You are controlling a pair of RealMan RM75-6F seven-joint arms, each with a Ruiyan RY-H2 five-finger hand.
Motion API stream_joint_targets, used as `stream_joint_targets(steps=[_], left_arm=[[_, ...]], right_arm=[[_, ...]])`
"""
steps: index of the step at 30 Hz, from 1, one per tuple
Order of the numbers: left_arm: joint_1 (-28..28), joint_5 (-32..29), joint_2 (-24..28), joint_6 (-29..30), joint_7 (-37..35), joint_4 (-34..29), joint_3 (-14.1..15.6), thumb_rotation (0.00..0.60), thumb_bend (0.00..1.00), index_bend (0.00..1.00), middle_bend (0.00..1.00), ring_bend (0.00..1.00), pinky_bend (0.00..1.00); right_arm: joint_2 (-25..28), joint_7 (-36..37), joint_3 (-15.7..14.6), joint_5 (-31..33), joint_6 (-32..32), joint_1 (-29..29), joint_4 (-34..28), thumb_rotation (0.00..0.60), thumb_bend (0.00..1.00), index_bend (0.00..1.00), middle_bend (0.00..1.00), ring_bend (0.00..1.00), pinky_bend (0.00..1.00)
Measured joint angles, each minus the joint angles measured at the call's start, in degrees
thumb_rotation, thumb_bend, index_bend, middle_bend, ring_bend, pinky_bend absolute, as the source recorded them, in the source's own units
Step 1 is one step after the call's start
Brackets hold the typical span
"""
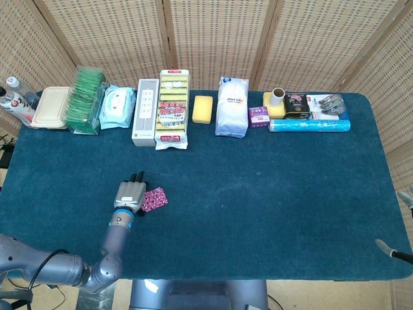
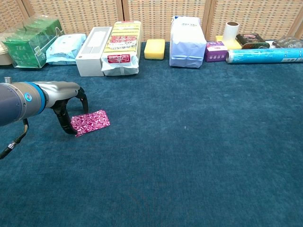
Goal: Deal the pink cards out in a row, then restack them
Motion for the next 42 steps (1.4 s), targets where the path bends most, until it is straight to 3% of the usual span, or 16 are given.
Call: stream_joint_targets(steps=[9,14,21,42], left_arm=[[0.9,0.0,-0.2,0.5,1.2,0.0,-1.0,0.600,0.23,0.30,0.00,0.00,0.23],[1.2,0.5,0.2,0.6,1.6,-0.7,-1.3,0.600,0.15,0.30,0.00,0.00,0.23],[1.4,1.1,0.2,2.3,3.1,-1.9,-1.3,0.600,0.13,0.30,0.00,0.00,0.23],[2.9,2.7,-7.9,9.0,6.3,3.2,-3.6,0.600,0.14,0.30,0.00,0.00,0.23]], right_arm=[[0.0,0.1,0.0,-0.1,0.1,0.0,0.0,0.600,0.00,0.09,0.00,0.00,0.00],[0.1,0.2,0.0,-0.1,0.1,0.0,0.0,0.600,0.00,0.09,0.00,0.00,0.00],[0.1,0.2,0.0,-0.1,0.3,-0.1,0.0,0.600,0.00,0.09,0.00,0.00,0.00],[0.4,2.1,0.1,-0.2,0.7,-0.3,0.6,0.600,0.00,0.09,0.00,0.00,0.00]])
